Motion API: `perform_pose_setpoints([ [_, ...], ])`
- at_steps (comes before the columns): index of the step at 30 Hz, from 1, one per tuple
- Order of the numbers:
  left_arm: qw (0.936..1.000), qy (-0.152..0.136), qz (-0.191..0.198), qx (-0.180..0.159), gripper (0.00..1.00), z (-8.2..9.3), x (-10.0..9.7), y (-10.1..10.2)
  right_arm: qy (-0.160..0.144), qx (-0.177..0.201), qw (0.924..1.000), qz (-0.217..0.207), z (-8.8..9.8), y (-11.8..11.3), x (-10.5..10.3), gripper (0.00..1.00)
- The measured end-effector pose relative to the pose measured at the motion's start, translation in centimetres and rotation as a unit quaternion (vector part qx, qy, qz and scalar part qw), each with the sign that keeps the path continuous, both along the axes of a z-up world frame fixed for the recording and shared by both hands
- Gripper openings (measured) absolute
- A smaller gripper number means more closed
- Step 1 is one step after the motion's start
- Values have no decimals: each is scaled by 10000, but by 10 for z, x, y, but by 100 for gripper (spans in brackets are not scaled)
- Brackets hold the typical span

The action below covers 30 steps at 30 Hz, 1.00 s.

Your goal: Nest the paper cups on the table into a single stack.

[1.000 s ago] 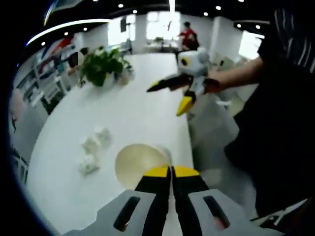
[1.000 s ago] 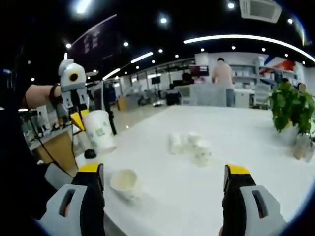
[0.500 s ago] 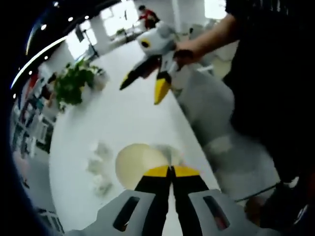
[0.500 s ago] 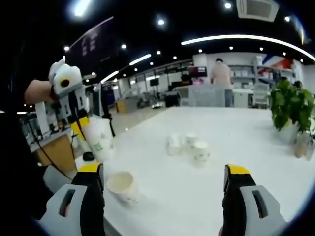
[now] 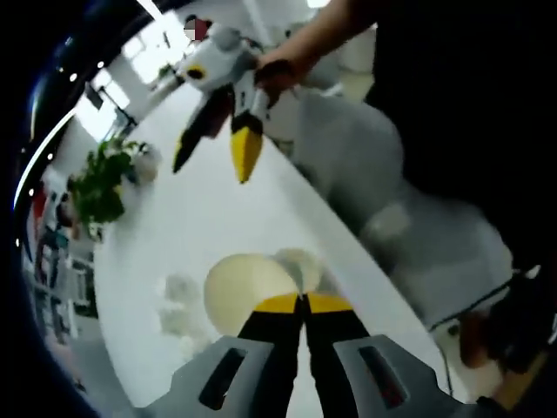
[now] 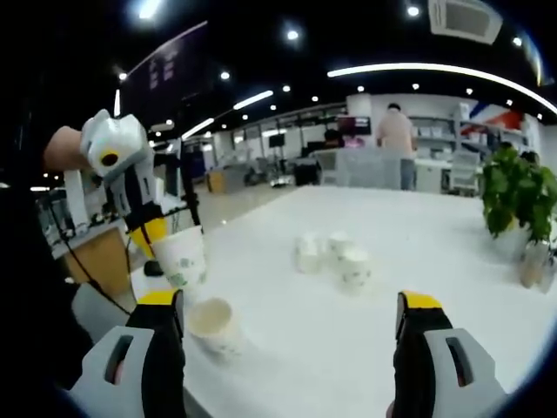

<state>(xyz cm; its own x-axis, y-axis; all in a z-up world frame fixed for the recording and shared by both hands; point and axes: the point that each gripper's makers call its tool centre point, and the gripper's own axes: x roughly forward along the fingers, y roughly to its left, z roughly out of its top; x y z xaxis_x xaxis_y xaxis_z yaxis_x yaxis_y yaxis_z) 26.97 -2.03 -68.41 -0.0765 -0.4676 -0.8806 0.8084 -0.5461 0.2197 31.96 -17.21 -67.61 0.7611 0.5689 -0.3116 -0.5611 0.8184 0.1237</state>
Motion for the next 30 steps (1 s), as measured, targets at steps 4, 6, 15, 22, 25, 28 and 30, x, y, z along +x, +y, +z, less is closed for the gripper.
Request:
perform_pose_setpoints([
  [4,9997,-63,-223,76,0,-8,-2,-2,5,24,10000,-31,-2,-2,0,100],
  [6,9994,-108,-320,120,0,-11,-3,-3,15,49,10000,-44,-3,-3,0,100],
  [15,9973,-218,-570,399,0,-30,1,-4,76,115,9999,-76,-8,-4,-2,100],
  [22,9967,-216,-641,455,0,-36,0,-7,76,119,9998,-104,-9,-6,-1,100],
  [25,9958,-257,-719,502,0,-42,-1,-8,97,139,9998,-118,-11,-7,-1,100],
  [28,9955,-217,-724,577,0,-47,-4,-9,105,142,9998,-122,-12,-6,-2,100],
  [30,9956,-197,-710,574,0,-48,-5,-10,107,152,9997,-126,-13,-7,-2,100],
])
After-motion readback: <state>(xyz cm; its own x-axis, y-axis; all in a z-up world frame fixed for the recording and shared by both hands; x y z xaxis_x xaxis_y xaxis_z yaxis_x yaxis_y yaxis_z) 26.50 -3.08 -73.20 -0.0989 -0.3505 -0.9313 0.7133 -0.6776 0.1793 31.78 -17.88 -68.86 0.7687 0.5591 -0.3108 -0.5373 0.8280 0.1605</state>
